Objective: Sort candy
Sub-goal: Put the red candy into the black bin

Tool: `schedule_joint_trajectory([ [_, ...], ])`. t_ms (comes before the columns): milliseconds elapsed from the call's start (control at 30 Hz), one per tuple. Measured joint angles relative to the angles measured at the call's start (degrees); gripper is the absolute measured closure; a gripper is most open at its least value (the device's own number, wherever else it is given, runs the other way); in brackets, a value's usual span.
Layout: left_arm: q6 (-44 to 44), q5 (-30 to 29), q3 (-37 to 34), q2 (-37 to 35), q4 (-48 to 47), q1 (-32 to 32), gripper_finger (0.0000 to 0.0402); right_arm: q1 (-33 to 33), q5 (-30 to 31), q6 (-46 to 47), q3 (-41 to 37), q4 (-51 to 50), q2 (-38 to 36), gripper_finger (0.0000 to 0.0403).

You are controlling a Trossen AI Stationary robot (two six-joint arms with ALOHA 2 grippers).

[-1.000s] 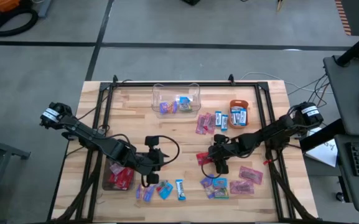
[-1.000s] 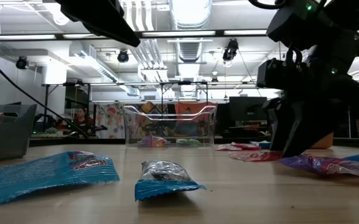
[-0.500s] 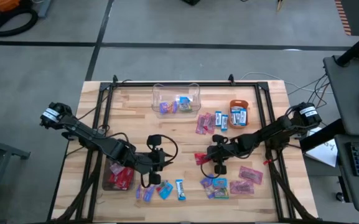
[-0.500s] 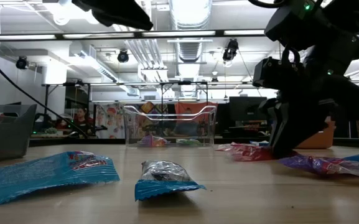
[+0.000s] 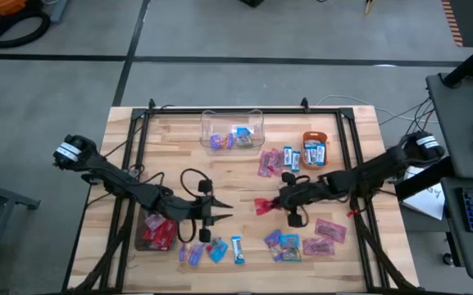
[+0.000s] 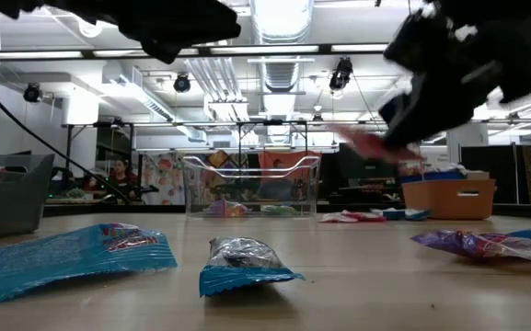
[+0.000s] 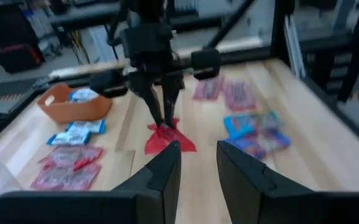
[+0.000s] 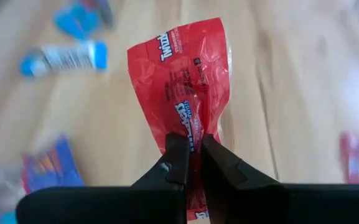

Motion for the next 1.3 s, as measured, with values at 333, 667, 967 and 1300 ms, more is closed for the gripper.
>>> schedule_joint_trajectory([
  [333,-0.17,-0.09,-5.2,-0.02,15.13,2.78,0.0283,0.0,0.31,-4.48,-9.69,32.64,-4.52,0.0386],
  [667,4.95,-0.12,-1.7,5.51,23.36,4.27,0.0181,-0.02,3.75,-11.2,-8.47,49.04,3.43,0.0386],
  [967,9.68,-7.19,7.24,16.65,25.98,4.64,0.0158,-0.02,6.55,-14.68,-2.6,49.34,9.18,0.0386],
  [1300,10.76,-11.49,9.86,18.73,26.3,4.65,0.02,-0.02,8.04,-17.03,-1.86,48.51,10.19,0.0386],
])
